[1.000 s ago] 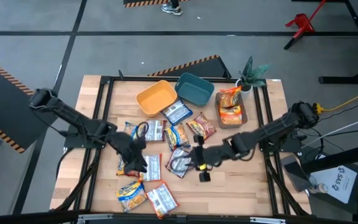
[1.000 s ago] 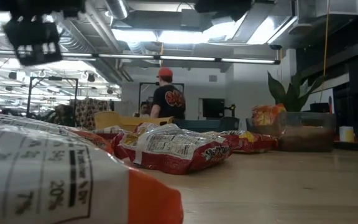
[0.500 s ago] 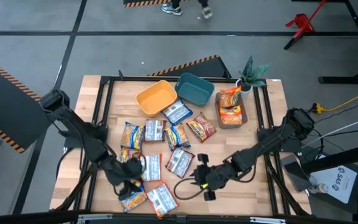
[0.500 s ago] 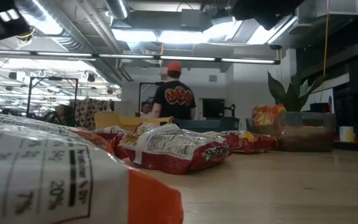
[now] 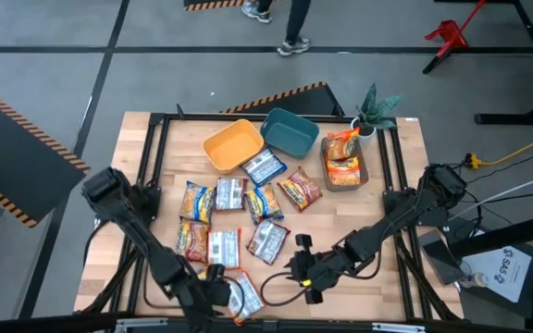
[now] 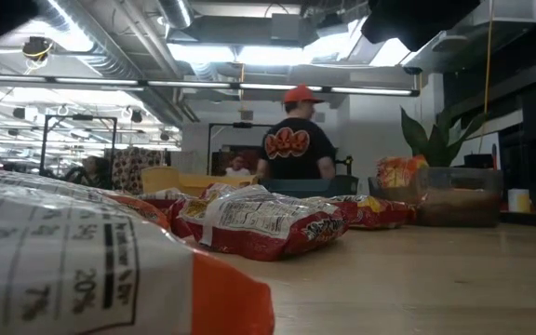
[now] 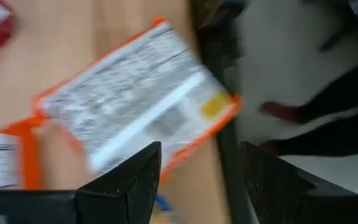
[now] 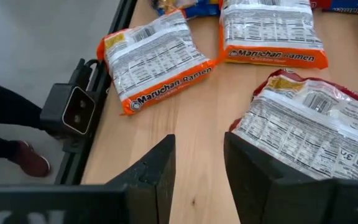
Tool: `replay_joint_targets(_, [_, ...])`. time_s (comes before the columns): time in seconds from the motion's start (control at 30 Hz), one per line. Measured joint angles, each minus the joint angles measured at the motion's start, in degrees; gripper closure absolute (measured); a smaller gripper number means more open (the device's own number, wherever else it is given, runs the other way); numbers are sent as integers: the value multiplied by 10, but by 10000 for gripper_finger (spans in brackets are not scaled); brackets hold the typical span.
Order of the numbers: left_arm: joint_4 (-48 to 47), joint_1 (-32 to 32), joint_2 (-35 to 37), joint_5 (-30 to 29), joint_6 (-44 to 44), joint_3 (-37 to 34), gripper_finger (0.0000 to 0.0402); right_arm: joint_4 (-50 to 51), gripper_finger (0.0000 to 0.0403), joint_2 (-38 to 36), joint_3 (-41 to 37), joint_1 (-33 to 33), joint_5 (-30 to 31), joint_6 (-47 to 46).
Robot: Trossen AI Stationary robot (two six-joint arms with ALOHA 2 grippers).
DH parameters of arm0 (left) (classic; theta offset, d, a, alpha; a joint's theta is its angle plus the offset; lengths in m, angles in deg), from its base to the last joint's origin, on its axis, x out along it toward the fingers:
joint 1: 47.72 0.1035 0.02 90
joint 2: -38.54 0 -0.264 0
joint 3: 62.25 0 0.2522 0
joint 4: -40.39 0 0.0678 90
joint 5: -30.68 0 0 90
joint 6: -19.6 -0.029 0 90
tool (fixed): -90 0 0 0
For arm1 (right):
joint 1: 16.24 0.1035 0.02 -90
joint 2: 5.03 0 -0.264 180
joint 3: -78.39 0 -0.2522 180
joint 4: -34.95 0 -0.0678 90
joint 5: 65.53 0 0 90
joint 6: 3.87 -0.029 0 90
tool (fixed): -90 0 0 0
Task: Sort Maruchan noodles
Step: Put the bottom orange noodle pack into the black bin
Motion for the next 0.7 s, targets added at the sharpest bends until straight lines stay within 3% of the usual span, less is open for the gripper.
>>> replay_joint_targets(0.3, [-18,-6,-56,-35,-106,6,191,0,281,0,0,0,0,-2])
replay_joint_targets(0.43, [-24,-6,-64,-105,-115,6,191,0,281,0,0,0,10,-2])
replay_joint_targets(0.57, [-17,9,-73,-190,-181,6,191,0,281,0,0,0,11,-4])
replay_joint_targets(0.7, [0,47,-88,-200,-209,6,191,2,281,-1,0,0,19,-35])
